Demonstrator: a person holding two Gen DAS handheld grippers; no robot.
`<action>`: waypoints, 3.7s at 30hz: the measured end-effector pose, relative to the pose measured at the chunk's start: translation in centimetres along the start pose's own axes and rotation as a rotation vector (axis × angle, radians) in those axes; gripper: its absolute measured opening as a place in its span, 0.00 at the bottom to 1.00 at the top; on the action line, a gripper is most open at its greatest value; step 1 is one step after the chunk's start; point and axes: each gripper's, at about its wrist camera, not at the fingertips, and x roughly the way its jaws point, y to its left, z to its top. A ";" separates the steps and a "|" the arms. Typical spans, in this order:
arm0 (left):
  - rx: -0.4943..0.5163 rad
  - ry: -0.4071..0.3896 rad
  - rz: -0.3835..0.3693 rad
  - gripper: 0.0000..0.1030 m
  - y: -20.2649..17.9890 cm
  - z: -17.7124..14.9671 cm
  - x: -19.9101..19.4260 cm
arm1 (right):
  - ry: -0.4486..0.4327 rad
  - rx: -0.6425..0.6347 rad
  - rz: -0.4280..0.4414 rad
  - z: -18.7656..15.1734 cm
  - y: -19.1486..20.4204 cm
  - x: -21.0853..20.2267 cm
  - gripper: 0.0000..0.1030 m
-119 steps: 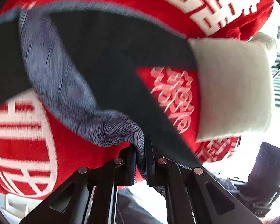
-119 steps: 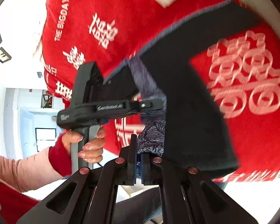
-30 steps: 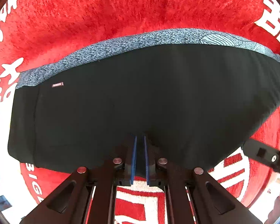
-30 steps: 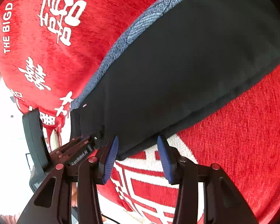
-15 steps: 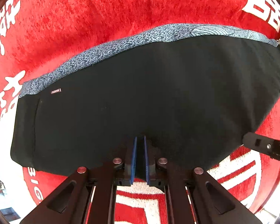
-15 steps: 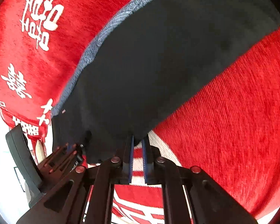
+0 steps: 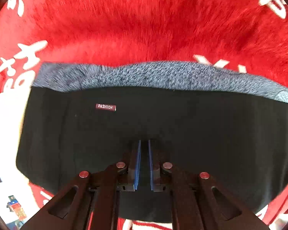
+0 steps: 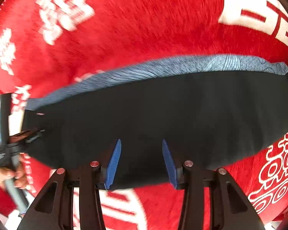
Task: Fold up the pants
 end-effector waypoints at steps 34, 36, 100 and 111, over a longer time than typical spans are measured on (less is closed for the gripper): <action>0.116 -0.078 -0.278 0.98 -11.0 -6.2 -14.0 | 0.015 0.153 0.067 -9.2 -6.8 -9.2 0.77; 0.141 -0.072 -0.258 0.98 -12.8 -6.8 -14.1 | 0.025 0.185 0.053 -10.0 -8.5 -9.7 0.77; 0.166 -0.209 -0.181 0.72 -33.1 -1.7 -10.5 | -0.323 0.507 0.212 1.3 -31.8 -5.9 0.15; 0.235 -0.230 -0.246 0.73 -37.3 -3.0 -7.1 | -0.403 0.276 0.129 2.6 -26.4 -10.9 0.11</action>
